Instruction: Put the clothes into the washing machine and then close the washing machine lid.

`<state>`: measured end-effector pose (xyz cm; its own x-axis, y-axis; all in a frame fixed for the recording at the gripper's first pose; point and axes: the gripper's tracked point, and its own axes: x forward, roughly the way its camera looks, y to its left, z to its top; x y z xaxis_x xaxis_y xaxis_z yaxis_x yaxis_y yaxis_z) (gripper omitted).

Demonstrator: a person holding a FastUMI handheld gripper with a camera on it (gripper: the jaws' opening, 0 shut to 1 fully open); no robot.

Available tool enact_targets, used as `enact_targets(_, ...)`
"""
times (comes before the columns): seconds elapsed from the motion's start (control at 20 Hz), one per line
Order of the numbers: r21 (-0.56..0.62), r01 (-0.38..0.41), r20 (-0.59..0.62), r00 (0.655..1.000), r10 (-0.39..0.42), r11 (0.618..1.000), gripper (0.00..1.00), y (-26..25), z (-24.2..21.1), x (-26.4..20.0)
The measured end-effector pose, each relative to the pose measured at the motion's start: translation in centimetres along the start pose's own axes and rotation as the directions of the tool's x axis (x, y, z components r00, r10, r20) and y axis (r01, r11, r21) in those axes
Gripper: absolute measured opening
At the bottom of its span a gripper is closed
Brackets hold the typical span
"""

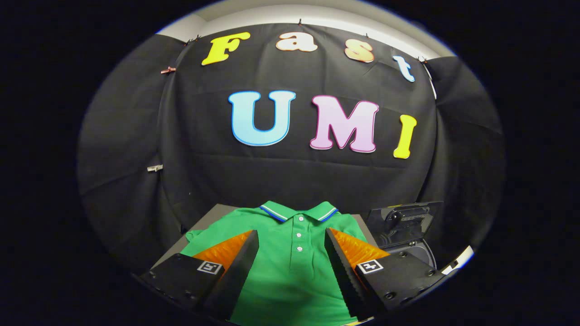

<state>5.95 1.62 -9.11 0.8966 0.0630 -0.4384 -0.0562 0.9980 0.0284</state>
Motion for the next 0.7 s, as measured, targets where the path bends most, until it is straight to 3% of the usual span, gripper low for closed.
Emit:
enact_targets(0.2, -0.020, -0.040, -0.161, 0.986, 0.036, 0.999, 0.90, 0.5, -3.2, 2.1)
enact_targets(0.35, -0.056, -0.027, -0.182, 0.983, 0.016, 0.998, 0.90, -0.1, -3.9, 3.8)
enact_targets(0.45, -0.064, -0.060, -0.312, 0.949, 0.037, 0.996, 0.90, -0.1, -7.5, 4.9)
enact_targets(0.6, 0.127, -0.067, -0.338, 0.935, 0.107, 0.990, 0.91, -0.5, -7.3, 4.6)
enact_targets(0.7, 0.138, -0.063, -0.330, 0.938, 0.106, 0.988, 0.91, -1.2, -7.1, 5.3)
